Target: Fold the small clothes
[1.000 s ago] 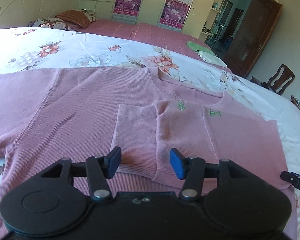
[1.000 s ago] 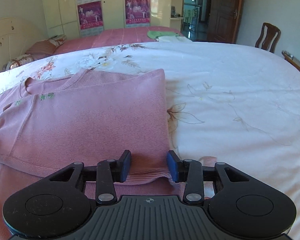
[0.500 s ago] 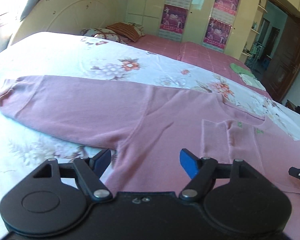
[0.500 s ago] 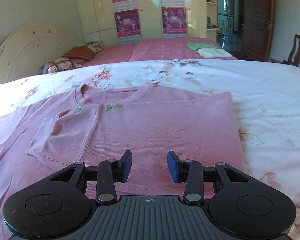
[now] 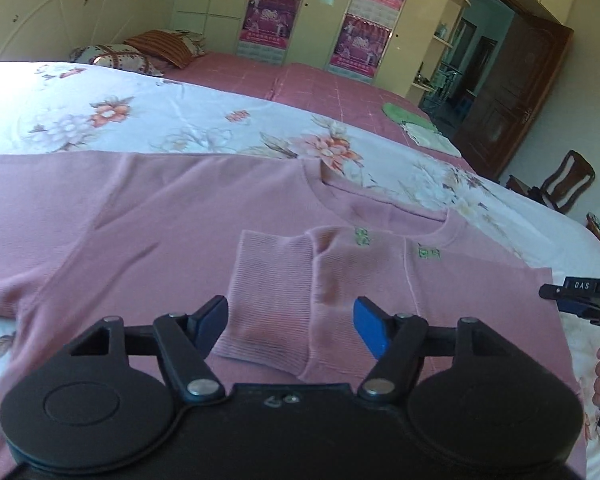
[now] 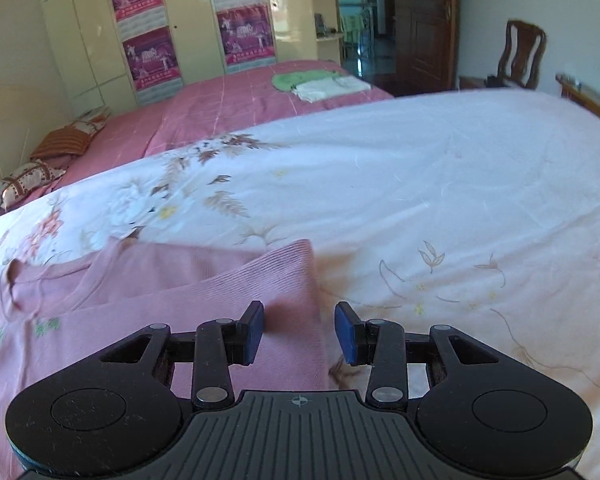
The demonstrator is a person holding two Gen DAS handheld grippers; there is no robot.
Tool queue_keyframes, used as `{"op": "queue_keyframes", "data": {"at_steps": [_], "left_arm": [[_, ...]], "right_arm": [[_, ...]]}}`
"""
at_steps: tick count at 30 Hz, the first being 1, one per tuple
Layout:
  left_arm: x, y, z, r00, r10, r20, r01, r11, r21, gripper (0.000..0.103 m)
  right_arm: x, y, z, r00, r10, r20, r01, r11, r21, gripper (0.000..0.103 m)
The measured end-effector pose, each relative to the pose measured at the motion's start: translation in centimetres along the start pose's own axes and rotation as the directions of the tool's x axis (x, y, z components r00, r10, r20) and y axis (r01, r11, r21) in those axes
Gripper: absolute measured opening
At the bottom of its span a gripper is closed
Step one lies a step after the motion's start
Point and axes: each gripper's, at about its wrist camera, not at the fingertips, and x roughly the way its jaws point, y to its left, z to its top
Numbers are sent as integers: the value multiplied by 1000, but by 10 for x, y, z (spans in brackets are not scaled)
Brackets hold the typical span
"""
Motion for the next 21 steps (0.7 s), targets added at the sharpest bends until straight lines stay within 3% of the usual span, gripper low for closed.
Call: {"op": "queue_keyframes", "data": {"at_steps": [3,4,5,11,13,15,16,21], "left_arm": [[18,-4,-6,998,37,-44,-36,999,18,64],[18,-5,-7,998,45,-37,-44,998,34,64],[18,-6,-8,998,50,-40,-48,998,48,64],[14,-8,-4,996,72,-49,-70,996,47,65],[8,-7,-3,996,82,-47,-80,996,44,67],[-1,-1,-1,995,94,-40,-93,995,31,74],[-5,3,-1,994,99,-36,-98,995,26,74],[-30,37,4,989,146,-2,-146,989,35,79]], "right_arm": [[3,-3,1,999,37,-7,-37,999,-18,38],[2,-2,1,999,44,-6,-44,998,-39,30],[2,0,0,999,50,-11,-51,997,-63,11],[-5,14,-5,999,-40,23,43,991,-129,12],[-21,22,-10,999,-25,45,31,989,-142,16],[-41,32,-20,997,43,63,-33,988,-154,44],[-51,41,-26,995,66,68,-54,984,-172,48],[-95,106,-68,980,188,62,-164,948,-274,49]]}}
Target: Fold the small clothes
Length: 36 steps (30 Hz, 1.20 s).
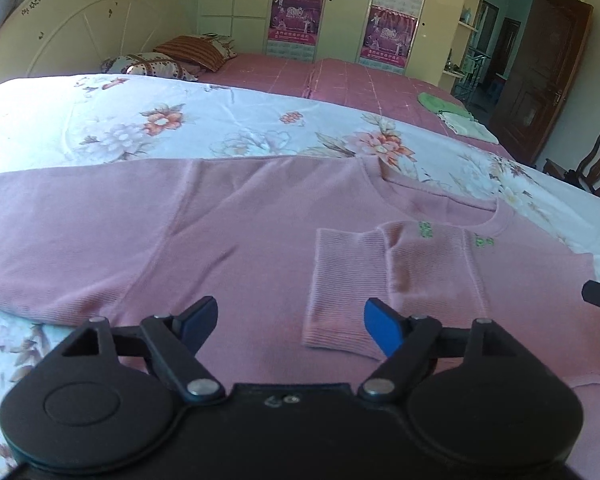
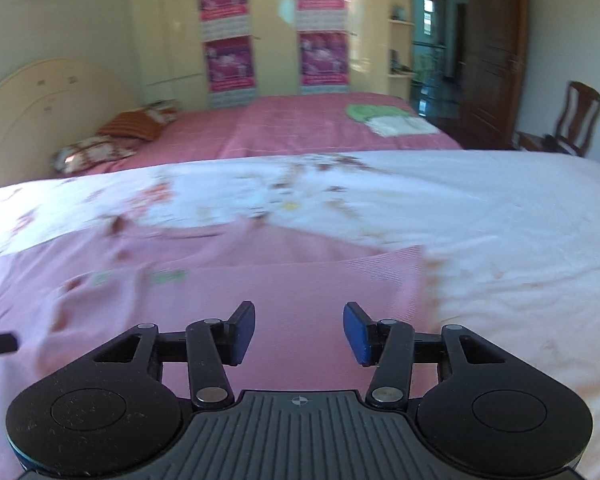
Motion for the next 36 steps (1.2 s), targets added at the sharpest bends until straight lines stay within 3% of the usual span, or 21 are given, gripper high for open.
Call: {"op": "queue_keyframes", "data": {"at_steps": [3,10,23,25,27,36], "left_arm": [[-8,30,5,1000,9,5,-9,1000,-1,79],[-15,92,13,1000,18,4,-18,999,-35,79],[-18,211,24,991,134,0,-133,986,-101,80],[-17,227,24,989,151,-2,-150,982,-115,80],[-17,243,25,986,167,-5,-167,977,-131,80],[-20,300,22,974,228,-16,-226,950,-214,82]], "right_arm": [[-8,42,-9,998,55,-13,-55,998,-7,49],[-13,114,-19,996,81,-46,-82,996,-40,49],[22,226,-19,988,133,-77,-140,986,-86,49],[29,240,-19,987,139,-85,-147,985,-91,53],[33,254,-19,987,138,-78,-146,984,-104,74],[63,297,-17,989,129,-72,-139,978,-154,75]]}}
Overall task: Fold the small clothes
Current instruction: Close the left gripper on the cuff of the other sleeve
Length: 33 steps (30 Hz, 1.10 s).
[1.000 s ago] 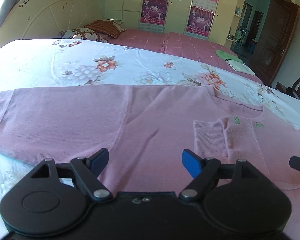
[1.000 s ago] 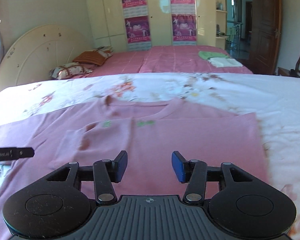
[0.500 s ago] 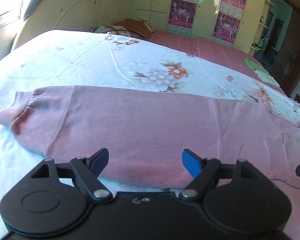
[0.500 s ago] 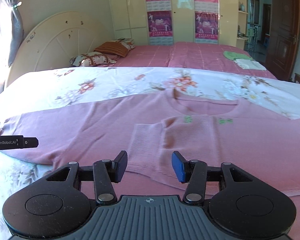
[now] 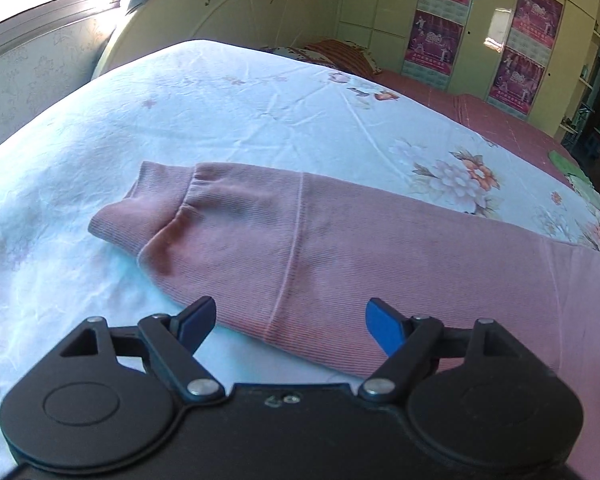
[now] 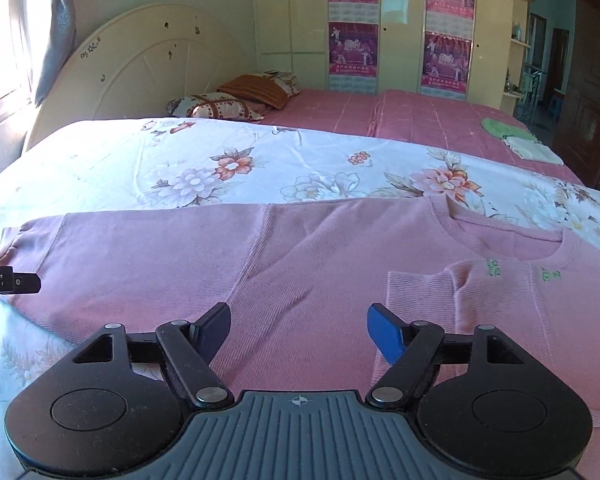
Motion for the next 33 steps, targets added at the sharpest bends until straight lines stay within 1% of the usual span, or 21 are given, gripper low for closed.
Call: {"op": "queue_keyframes", "data": {"at_steps": [3,5,7,9,13,16,17,18,19,21,23,24,27,28,29,31,33], "left_arm": [[1,18,1,1000,24,-1,-24,999,-41,83],[1,31,-1,999,34,-1,-34,996,-85,85],[3,46,-3,999,34,-19,-37,989,-140,85],[9,59,-4,999,6,-36,-13,982,-189,83],[15,72,0,999,-52,-7,49,967,-251,83],[17,84,1,995,-93,25,96,932,-349,81],[19,87,3,993,-107,41,115,925,-363,72],[23,89,4,991,-120,50,130,920,-371,53],[27,92,6,991,-120,59,133,913,-385,48],[36,98,10,989,-122,81,145,894,-424,27],[42,101,12,988,-122,91,149,888,-436,19],[43,100,13,989,-117,94,147,889,-433,12],[38,97,12,987,-115,112,152,892,-425,6],[33,94,13,985,-116,130,160,897,-412,6],[25,88,15,981,-122,153,173,904,-390,6],[10,74,21,969,-146,198,207,919,-336,6],[-7,52,30,953,-184,242,244,937,-249,6]], "right_arm": [[14,4,0,1000,-13,-18,13,1000,10,75],[24,7,-2,998,-14,-55,14,1000,5,75],[30,9,-7,997,-8,-80,8,1000,0,75],[35,11,-12,995,-12,-96,12,1000,-7,75],[40,9,-16,994,-13,-111,15,1000,10,75],[39,11,-16,994,-16,-112,17,1000,5,75],[39,11,-16,993,-16,-113,17,1000,5,75],[39,11,-17,993,-17,-114,18,1000,3,75],[39,11,-16,994,-18,-112,18,1000,4,75],[39,11,-16,994,-19,-109,20,1000,8,75],[39,11,-15,994,-21,-104,23,1000,13,75],[37,11,-14,995,-22,-96,24,1000,20,74],[33,12,-12,997,-35,-70,36,999,13,74],[35,14,-13,996,-43,-81,43,999,-2,74],[41,16,-16,992,-53,-112,51,998,-25,74],[43,17,-19,993,-61,-100,56,997,-55,75],[43,14,-16,993,-50,-107,46,998,-42,75]]}}
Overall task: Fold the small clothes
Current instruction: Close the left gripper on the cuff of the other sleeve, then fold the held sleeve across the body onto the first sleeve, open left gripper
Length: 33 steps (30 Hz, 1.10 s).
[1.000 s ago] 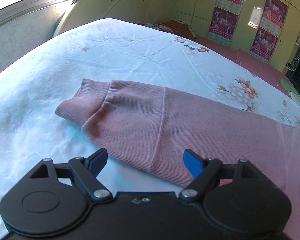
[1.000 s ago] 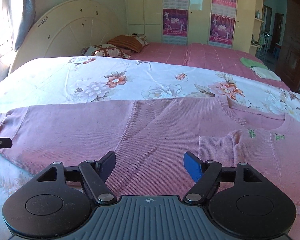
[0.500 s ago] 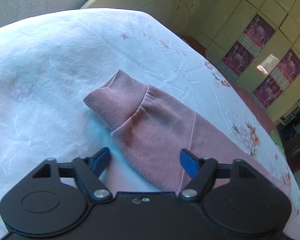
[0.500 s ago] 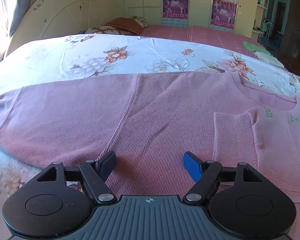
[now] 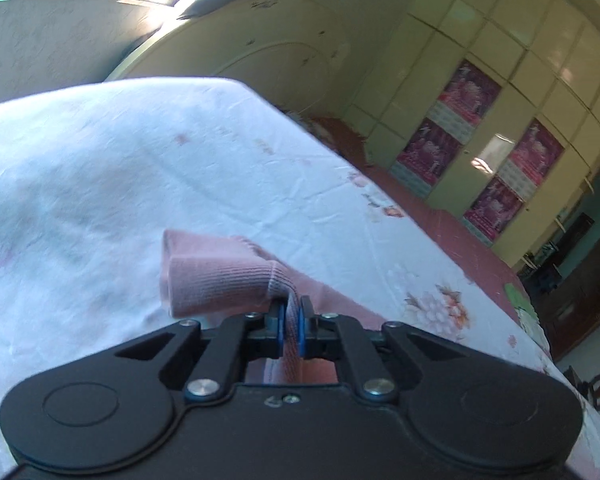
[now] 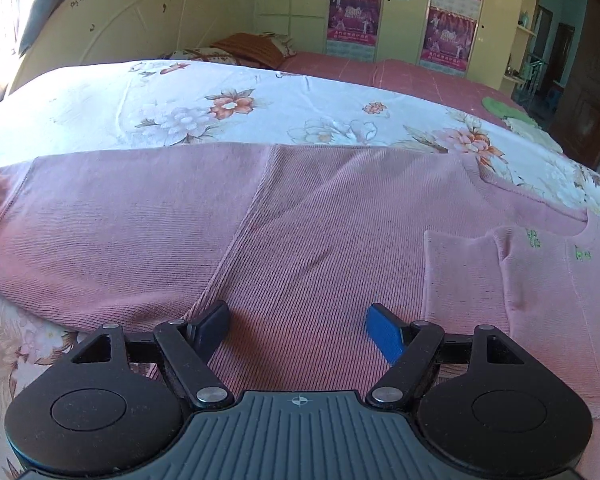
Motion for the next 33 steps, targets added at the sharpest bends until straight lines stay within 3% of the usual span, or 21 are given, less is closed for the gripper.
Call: {"op": "queue_keyframes", "data": {"at_steps": [2,5,11,16,19,20,23,24,25,26,29,33], "left_arm": [[-10,-36,1,997,-77,14,75,994,85,5],[-18,-94,-7,981,-195,-14,194,962,193,5],[-19,-217,-66,908,-382,-171,417,853,313,5],[-5,-291,-151,845,-413,-339,523,766,373,5],[5,-316,-197,835,-365,-412,532,726,435,7],[9,-321,-210,833,-333,-442,527,720,451,15],[1,-327,-226,839,-284,-464,512,699,498,45],[-5,-324,-225,852,-286,-439,501,689,524,61],[-11,-321,-221,868,-285,-407,480,694,536,67],[-16,-315,-216,880,-285,-379,460,708,536,71],[-28,-298,-193,907,-266,-328,406,761,506,71],[-26,-259,-170,963,-131,-234,237,824,515,71]], "right_arm": [[-8,-8,4,1000,19,25,-20,999,42,74],[-28,-24,7,996,24,85,-30,997,77,74],[-76,-95,5,989,-22,145,-3,985,172,74],[-105,-173,-19,986,-108,126,73,964,256,74],[-117,-211,-38,986,-132,106,95,950,298,74],[-119,-220,-42,987,-131,99,94,946,311,74],[-127,-243,-55,992,-85,95,45,932,360,74],[-128,-245,-57,993,-74,97,34,930,365,75],[-128,-245,-57,993,-63,98,23,932,361,75],[-128,-244,-56,994,-45,102,6,934,356,75],[-127,-232,-52,993,24,116,-62,941,333,75],[-117,-217,-47,992,82,96,-109,942,318,75]]}}
